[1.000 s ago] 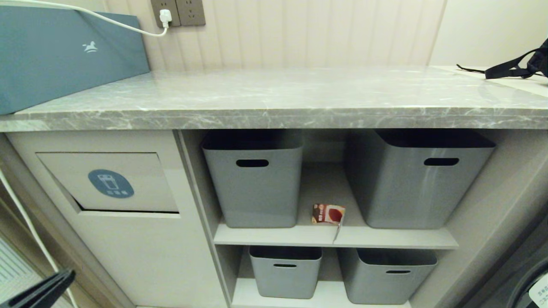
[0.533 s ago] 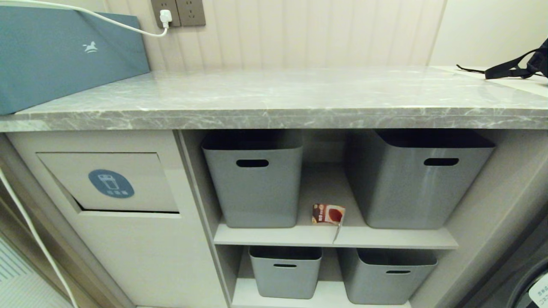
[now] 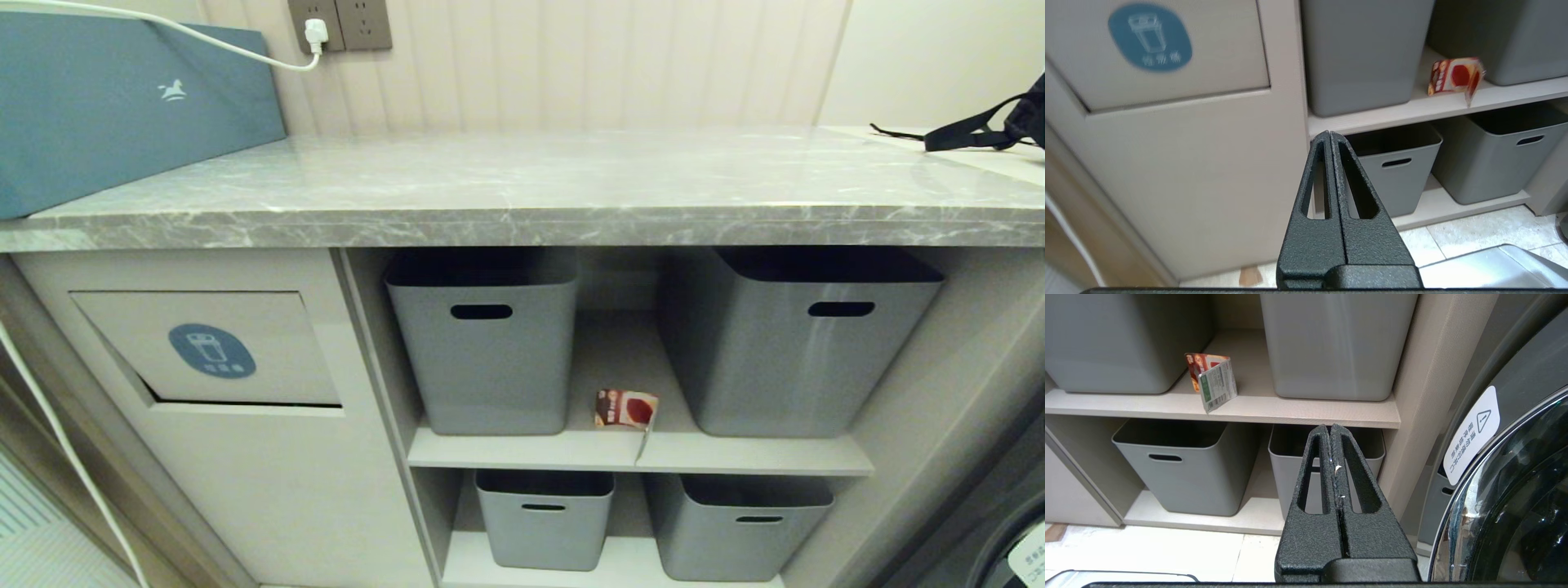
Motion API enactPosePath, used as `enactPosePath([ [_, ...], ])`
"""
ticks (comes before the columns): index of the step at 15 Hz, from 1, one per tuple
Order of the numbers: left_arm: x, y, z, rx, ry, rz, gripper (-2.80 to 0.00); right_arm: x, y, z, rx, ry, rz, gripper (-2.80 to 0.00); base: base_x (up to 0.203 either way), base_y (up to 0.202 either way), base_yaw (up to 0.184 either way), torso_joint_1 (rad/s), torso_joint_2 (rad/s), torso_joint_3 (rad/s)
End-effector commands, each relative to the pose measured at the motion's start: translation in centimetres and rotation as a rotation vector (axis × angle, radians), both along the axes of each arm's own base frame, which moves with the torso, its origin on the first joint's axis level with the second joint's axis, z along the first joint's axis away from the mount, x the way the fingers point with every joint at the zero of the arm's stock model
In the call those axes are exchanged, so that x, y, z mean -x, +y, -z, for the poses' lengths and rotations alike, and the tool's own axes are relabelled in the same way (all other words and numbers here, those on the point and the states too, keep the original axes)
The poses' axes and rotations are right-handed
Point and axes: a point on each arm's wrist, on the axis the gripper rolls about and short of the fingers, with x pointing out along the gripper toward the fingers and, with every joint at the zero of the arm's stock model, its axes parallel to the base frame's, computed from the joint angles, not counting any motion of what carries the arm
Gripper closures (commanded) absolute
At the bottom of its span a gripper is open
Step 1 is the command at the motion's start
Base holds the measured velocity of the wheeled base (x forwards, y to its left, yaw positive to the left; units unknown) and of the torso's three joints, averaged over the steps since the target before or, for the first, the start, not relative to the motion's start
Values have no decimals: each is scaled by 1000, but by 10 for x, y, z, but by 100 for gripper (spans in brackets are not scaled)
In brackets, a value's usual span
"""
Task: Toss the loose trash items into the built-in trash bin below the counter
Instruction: Pick up the garbage
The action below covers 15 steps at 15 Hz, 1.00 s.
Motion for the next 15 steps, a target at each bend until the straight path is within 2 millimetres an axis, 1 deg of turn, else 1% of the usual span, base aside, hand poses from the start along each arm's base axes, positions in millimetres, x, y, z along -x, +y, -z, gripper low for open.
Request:
enactPosePath([
  [1,2,1,1,6,35,-43,0,0,0,0,0,0,-1,0,0,0,0,0,0,0],
  [4,5,2,2,29,120,-96,0,0,0,0,0,0,-1,0,0,0,0,0,0,0],
  [15,5,2,2,18,113,-85,0,0,0,0,8,-1,-1,0,0,0,0,1,-4,-2],
])
